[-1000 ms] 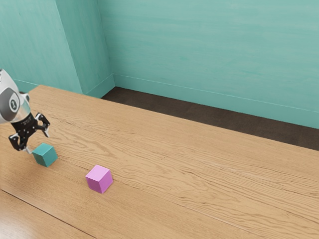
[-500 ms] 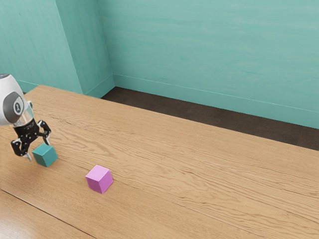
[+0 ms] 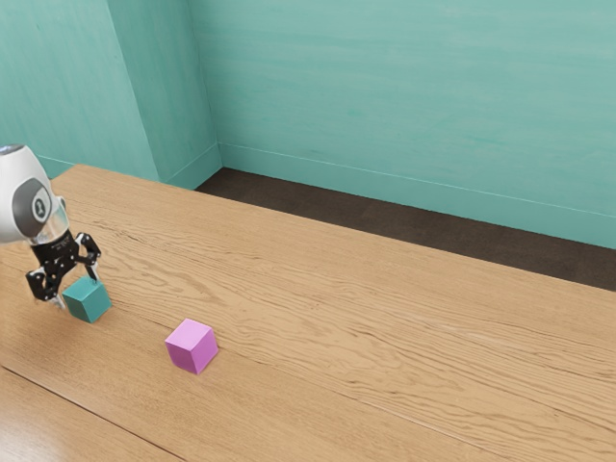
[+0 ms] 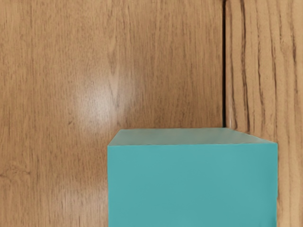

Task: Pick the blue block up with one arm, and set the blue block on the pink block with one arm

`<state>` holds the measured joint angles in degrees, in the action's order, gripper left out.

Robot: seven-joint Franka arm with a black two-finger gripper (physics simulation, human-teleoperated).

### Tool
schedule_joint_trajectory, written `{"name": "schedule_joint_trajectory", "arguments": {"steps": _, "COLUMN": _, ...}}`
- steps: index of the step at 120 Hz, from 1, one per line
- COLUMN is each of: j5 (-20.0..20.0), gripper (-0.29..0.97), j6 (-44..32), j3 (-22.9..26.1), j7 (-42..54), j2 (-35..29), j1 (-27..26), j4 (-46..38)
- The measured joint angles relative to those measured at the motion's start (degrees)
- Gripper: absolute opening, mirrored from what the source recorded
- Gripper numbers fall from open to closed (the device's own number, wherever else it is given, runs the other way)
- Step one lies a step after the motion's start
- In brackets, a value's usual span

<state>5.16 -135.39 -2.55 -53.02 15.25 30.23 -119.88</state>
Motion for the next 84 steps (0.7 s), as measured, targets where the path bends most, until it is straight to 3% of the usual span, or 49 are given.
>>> {"name": "schedule_joint_trajectory", "arguments": {"steps": 84, "j5": 1.6, "gripper": 0.68, "j6": 0.0, "j3": 0.0, "j7": -0.3, "j2": 4.4, "j1": 0.5, "j4": 3.8}}
